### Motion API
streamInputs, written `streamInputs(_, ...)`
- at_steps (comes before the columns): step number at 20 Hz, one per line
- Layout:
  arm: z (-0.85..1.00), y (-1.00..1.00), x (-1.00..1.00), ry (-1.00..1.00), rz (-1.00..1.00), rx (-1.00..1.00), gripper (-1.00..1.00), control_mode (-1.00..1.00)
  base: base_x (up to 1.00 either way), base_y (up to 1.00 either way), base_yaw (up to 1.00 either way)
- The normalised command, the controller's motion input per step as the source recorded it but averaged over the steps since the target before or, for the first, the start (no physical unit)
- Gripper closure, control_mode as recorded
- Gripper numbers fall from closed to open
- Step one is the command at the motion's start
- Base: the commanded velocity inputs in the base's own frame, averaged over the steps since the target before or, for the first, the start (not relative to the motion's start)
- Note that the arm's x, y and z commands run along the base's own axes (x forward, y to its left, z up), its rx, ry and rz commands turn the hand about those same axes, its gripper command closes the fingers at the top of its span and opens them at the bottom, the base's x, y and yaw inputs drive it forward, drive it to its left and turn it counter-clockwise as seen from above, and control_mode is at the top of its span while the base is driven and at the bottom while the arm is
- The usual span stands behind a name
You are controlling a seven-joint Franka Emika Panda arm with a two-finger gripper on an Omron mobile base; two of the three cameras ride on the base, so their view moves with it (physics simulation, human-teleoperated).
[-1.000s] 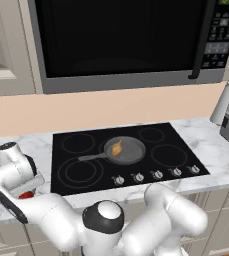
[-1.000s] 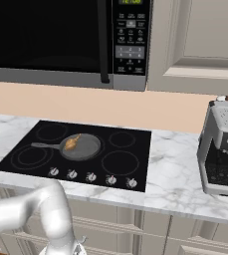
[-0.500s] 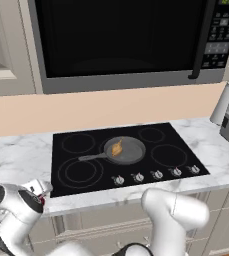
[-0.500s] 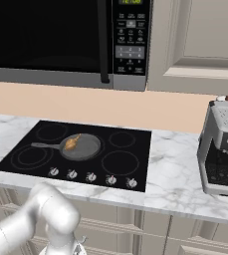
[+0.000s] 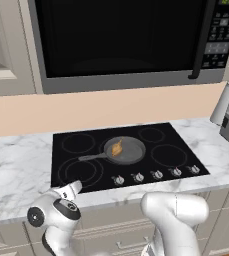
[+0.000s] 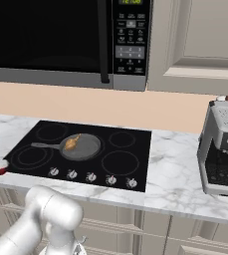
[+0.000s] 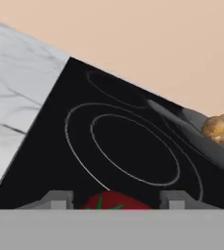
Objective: Place the pan on the center burner on the stove. Then place the tomato and the onion in the pan and turn on the center burner.
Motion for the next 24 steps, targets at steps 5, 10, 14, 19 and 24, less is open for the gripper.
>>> streamInputs(5, 0.02, -0.5, 0.78, -0.09, -0.17, 0.04, 1.0, -1.0, 0.0, 0.0, 0.0)
streamInputs(10, 0.0, -0.45, 0.85, -0.01, -0.18, 0.04, 1.0, -1.0, 0.0, 0.0, 0.0)
streamInputs(14, 0.0, -0.47, 0.65, 0.0, -0.15, 0.08, 1.0, -1.0, 0.0, 0.0, 0.0)
streamInputs(19, 0.15, -0.48, 0.39, 0.0, -0.13, 0.11, 1.0, -1.0, 0.0, 0.0, 0.0)
streamInputs(24, 0.35, -0.62, 0.22, 0.0, -0.1, 0.16, 1.0, -1.0, 0.0, 0.0, 0.0)
